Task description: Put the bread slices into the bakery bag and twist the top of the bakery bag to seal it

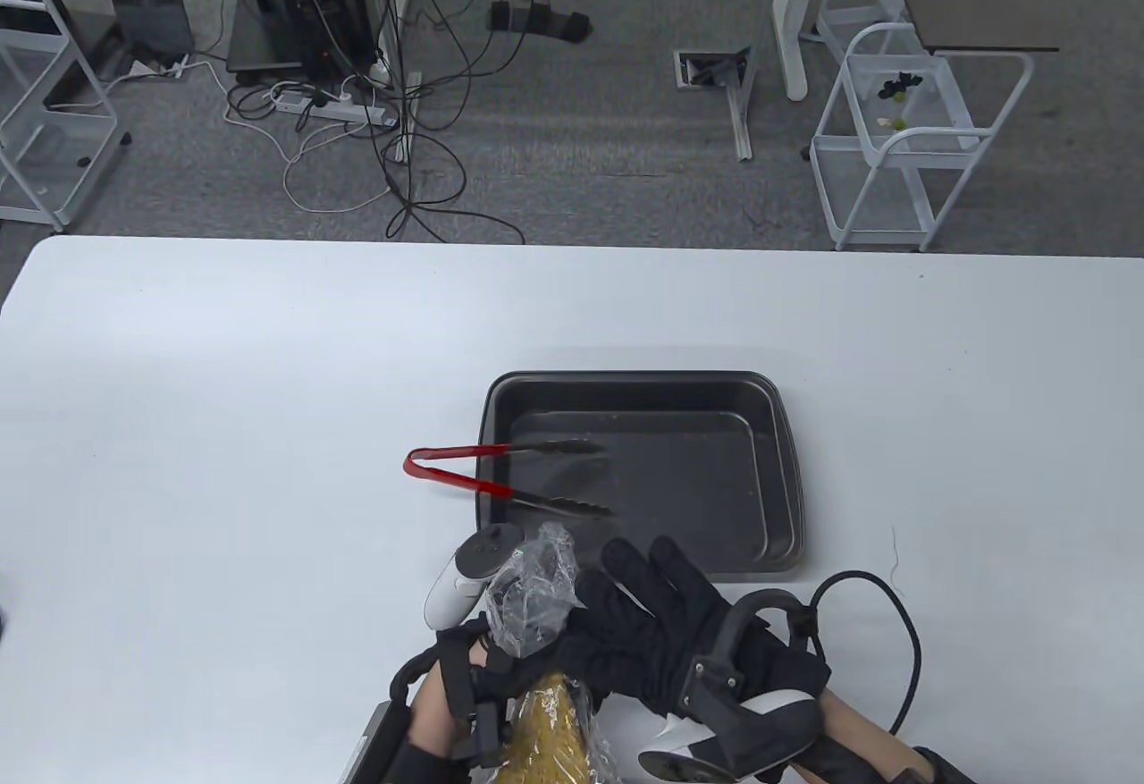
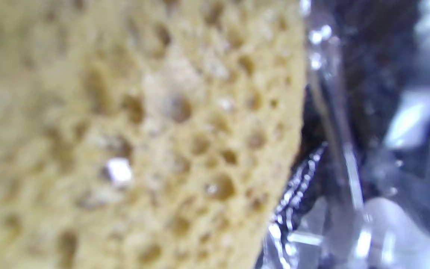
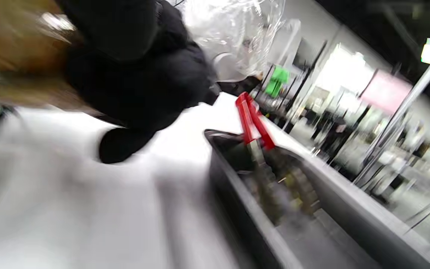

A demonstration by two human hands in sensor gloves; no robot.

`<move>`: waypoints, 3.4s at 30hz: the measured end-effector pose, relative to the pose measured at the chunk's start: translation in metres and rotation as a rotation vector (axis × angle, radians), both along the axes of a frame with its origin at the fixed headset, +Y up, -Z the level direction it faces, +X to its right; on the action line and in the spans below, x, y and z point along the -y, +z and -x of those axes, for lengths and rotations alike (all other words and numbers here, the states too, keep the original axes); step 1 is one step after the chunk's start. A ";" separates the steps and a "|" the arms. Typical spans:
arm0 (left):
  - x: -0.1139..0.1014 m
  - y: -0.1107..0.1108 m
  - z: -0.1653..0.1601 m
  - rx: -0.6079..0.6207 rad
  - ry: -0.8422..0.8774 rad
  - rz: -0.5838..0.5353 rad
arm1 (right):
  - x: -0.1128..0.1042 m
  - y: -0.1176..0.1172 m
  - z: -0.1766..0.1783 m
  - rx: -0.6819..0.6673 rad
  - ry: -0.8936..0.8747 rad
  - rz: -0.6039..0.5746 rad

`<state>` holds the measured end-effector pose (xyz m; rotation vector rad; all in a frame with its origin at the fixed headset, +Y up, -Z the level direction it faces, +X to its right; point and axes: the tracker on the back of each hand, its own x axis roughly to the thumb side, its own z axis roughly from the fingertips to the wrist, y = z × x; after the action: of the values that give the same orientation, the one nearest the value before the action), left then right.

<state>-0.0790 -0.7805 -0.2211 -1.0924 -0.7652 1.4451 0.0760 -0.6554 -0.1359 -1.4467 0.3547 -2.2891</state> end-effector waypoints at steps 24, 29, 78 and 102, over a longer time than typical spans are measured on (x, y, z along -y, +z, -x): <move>-0.074 0.033 -0.005 -0.298 -0.655 -0.834 | 0.006 -0.004 0.009 -0.042 -0.011 -0.149; -0.085 0.051 -0.017 -0.485 -0.837 -1.215 | 0.003 -0.031 -0.002 0.265 -0.228 0.382; -0.016 0.022 -0.013 0.049 -0.012 -0.095 | -0.004 0.030 -0.047 -0.204 -0.165 -0.258; -0.065 0.031 -0.009 -0.251 -0.452 -0.659 | 0.002 0.006 0.001 -0.002 0.010 -0.277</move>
<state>-0.0703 -0.7159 -0.1903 -0.5133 -0.6851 0.8277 0.0747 -0.6576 -0.1302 -1.3075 0.6362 -2.1306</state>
